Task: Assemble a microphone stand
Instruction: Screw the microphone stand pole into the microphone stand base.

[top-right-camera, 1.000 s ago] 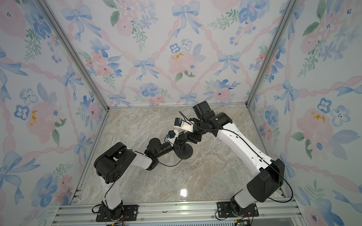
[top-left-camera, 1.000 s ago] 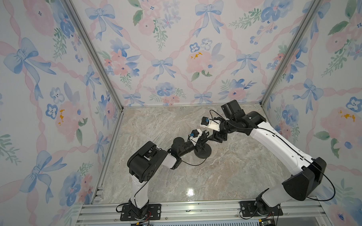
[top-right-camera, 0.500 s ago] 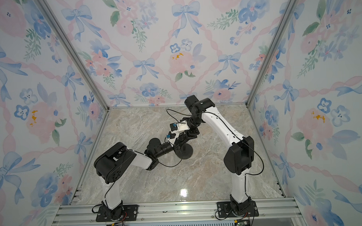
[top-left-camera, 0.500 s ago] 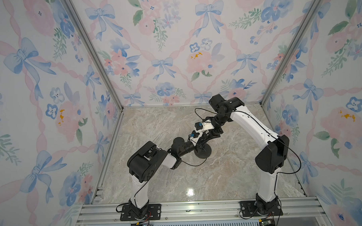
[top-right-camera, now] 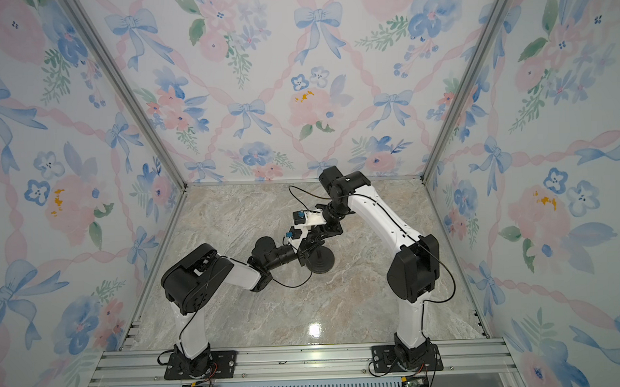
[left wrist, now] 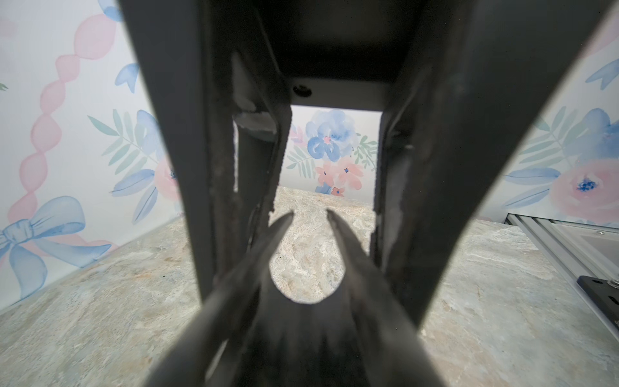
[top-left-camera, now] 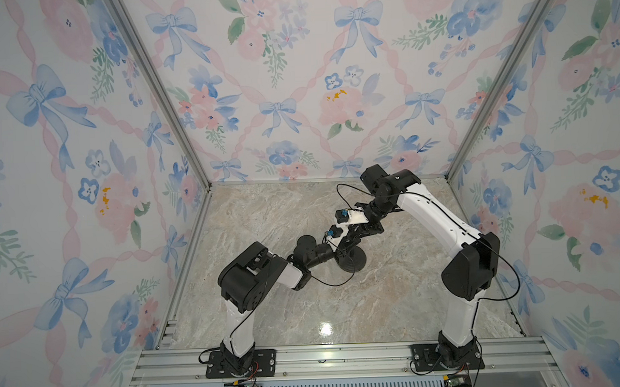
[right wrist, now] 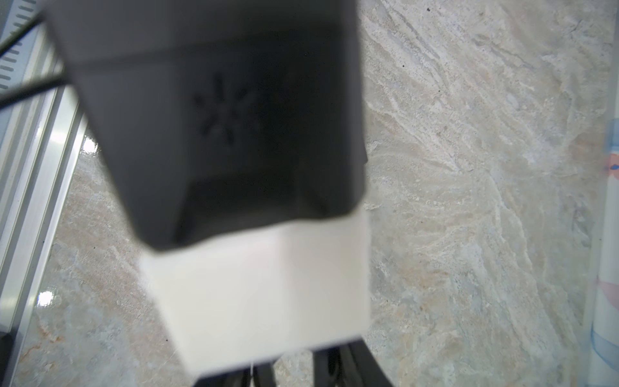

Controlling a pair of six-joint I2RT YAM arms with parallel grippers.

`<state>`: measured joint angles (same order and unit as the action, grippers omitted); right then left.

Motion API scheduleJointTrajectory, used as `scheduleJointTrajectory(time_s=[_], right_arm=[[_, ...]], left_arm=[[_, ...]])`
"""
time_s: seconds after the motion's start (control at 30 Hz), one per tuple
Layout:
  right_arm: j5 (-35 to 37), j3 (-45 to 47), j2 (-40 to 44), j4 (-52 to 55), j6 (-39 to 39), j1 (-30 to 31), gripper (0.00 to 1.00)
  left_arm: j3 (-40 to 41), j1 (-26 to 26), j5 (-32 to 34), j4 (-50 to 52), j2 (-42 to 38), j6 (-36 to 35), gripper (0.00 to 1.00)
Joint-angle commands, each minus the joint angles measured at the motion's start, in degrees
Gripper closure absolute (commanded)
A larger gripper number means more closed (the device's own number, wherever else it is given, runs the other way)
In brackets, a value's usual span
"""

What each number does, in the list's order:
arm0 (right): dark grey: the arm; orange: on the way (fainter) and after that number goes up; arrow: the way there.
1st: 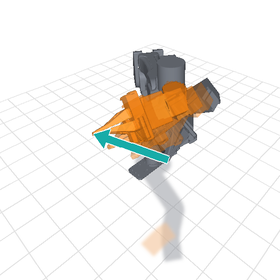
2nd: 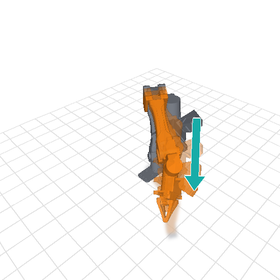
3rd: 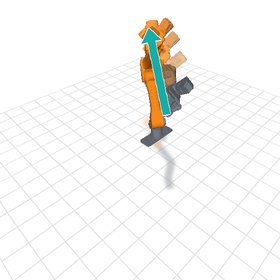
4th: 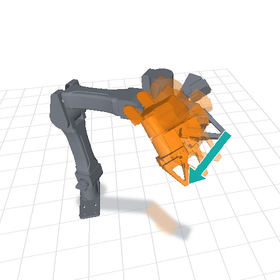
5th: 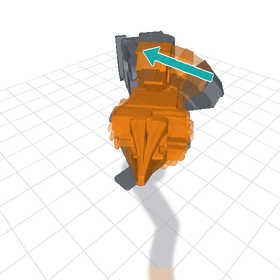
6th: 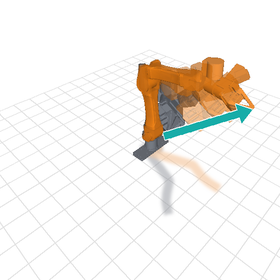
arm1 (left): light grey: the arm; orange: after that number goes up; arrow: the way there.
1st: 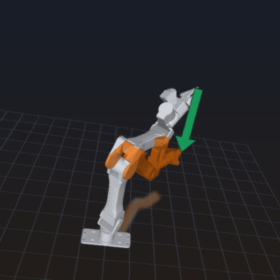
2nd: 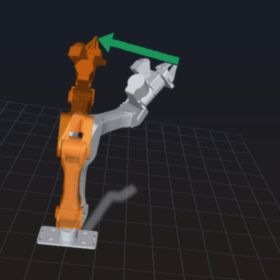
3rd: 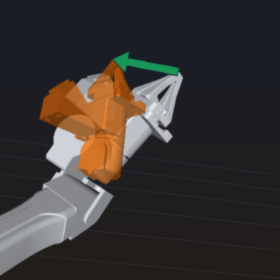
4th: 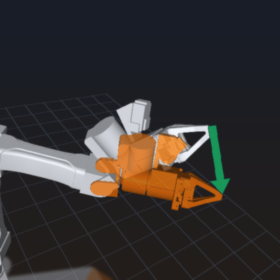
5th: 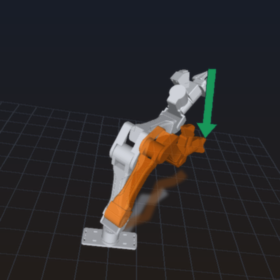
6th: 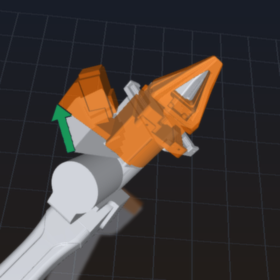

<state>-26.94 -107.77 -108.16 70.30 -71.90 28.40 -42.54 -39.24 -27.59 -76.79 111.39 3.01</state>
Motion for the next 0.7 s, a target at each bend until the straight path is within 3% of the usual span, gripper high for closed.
scheduleJointTrajectory(time_s=[0.0, 0.3, 0.43, 0.67], right_arm=[[-2.6, 8.3, 4.3, -8.1, 10.2, -1.3, 0.69], [-3.3, 27.3, 14.9, -25.5, 22.2, -3.5, 0.8], [-3.1, 32.0, 17.1, -29.0, 26.8, -3.1, 0.81], [-0.1, 37.1, 20.6, -35.5, 37.1, -3.1, 0.86]], left_arm=[[-0.1, 0.2, 1.9, -0.5, 0.9, 0.5, 0.84], [-0.3, 0.3, 1.8, -0.4, 0.6, 1.2, 0.78], [-0.3, 0.3, 2.4, -0.5, 0.2, 1.4, 0.7], [-0.6, 0.3, 2.6, -0.5, 0.0, 1.8, 0.66]])
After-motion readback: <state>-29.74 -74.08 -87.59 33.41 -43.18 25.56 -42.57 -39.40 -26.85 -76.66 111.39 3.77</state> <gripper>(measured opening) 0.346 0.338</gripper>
